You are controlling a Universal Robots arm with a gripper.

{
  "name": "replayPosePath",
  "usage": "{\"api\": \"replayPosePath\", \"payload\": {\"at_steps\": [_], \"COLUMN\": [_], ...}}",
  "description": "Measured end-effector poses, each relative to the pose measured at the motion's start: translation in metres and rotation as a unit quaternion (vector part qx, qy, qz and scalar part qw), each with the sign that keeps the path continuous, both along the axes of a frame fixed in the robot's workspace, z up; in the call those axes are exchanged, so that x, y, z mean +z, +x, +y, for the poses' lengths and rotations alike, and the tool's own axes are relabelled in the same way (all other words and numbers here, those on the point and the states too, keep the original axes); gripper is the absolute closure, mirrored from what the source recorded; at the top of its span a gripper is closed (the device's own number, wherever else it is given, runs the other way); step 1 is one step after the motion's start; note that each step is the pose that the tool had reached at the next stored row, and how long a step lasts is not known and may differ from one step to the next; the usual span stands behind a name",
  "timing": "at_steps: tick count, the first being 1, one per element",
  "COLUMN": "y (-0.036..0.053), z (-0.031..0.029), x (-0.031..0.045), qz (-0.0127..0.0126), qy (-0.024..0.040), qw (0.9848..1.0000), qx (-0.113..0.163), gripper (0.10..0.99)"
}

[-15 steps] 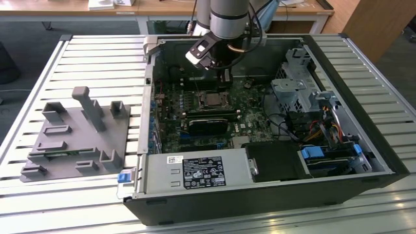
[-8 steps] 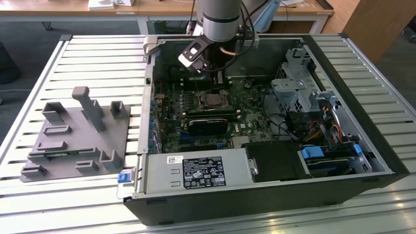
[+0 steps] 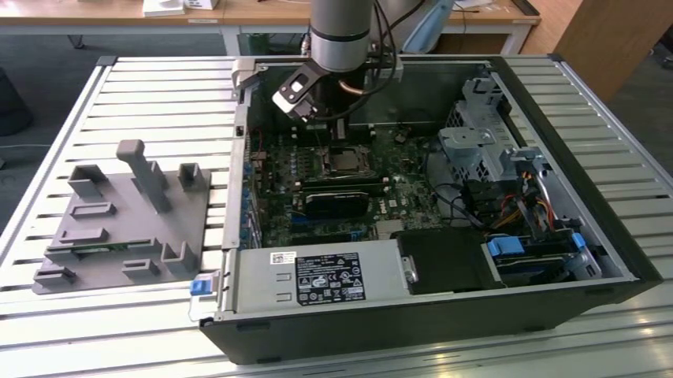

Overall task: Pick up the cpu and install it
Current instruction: 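Close the cpu cover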

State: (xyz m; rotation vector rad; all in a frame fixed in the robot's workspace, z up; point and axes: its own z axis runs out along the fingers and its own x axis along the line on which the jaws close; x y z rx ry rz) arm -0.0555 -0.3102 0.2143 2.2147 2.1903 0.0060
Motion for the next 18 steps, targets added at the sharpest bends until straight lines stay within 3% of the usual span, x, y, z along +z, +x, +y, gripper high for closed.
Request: {"api": "replayPosePath", "payload": {"at_steps": [7,18], "y": [-0.0027,0.0001], "z": [0.0000,0.0004], "x": [-0.0137,-0.0149], "qz": [0.0001,-0.0005], "qy": [-0.0001,0.0009], "qw": [1.0000,1.0000], "qx": [0.000,0.000], "gripper": [0.980,0.980]}}
